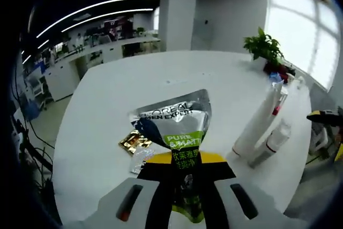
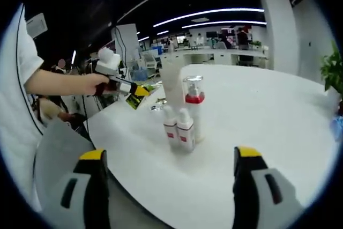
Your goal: Arrange the skincare products in the storage area until every visible bottle or jar stands upright without overlapping.
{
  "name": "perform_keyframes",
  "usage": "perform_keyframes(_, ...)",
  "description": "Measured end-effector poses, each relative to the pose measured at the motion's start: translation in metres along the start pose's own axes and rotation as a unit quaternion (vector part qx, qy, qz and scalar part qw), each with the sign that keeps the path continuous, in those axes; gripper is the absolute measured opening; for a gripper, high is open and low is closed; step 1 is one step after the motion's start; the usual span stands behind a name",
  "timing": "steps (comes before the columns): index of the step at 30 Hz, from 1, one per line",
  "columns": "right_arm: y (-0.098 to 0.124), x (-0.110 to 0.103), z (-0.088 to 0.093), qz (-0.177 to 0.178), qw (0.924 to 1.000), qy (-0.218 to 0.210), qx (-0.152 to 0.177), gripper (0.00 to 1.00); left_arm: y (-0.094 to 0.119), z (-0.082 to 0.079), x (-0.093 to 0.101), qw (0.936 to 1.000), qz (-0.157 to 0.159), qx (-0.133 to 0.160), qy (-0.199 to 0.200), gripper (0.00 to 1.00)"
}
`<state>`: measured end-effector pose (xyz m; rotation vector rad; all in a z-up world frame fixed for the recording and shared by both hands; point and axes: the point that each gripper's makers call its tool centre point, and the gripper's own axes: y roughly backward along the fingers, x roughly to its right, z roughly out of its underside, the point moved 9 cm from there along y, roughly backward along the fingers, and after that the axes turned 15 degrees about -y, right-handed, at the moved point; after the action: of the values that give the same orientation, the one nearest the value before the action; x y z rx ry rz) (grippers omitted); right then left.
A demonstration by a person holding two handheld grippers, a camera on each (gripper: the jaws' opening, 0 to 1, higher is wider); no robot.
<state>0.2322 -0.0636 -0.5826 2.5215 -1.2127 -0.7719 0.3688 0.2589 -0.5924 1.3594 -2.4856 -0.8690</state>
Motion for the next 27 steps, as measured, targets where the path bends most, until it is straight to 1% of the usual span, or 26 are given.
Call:
perform_keyframes(6, -0.001, -0.003, 0.0, -0.005, 1.0, 0.002, 0.002, 0.98, 0.016, 0.003, 0.015, 0.9999, 0.0, 0.011, 0.0, 0.12)
perform_keyframes(14, -0.002, -0.007, 0.0, -0.011, 0.9999, 0.004, 0.003, 0.98, 0.034, 0.009, 0.034, 0.9997, 0.001, 0.022, 0.011, 0.12)
perform_keyframes(21, -0.004, -0.012, -0.001, -0.018, 0.9998, 0.007, 0.005, 0.97, 0.047, 0.015, 0.052, 0.9995, 0.011, 0.025, 0.017, 0.12)
perform_keyframes(27, -0.005, -0.017, -0.001, -0.023, 0.9997, 0.006, 0.007, 0.97, 0.059, 0.016, 0.065, 0.9992, 0.016, 0.031, 0.018, 0.12)
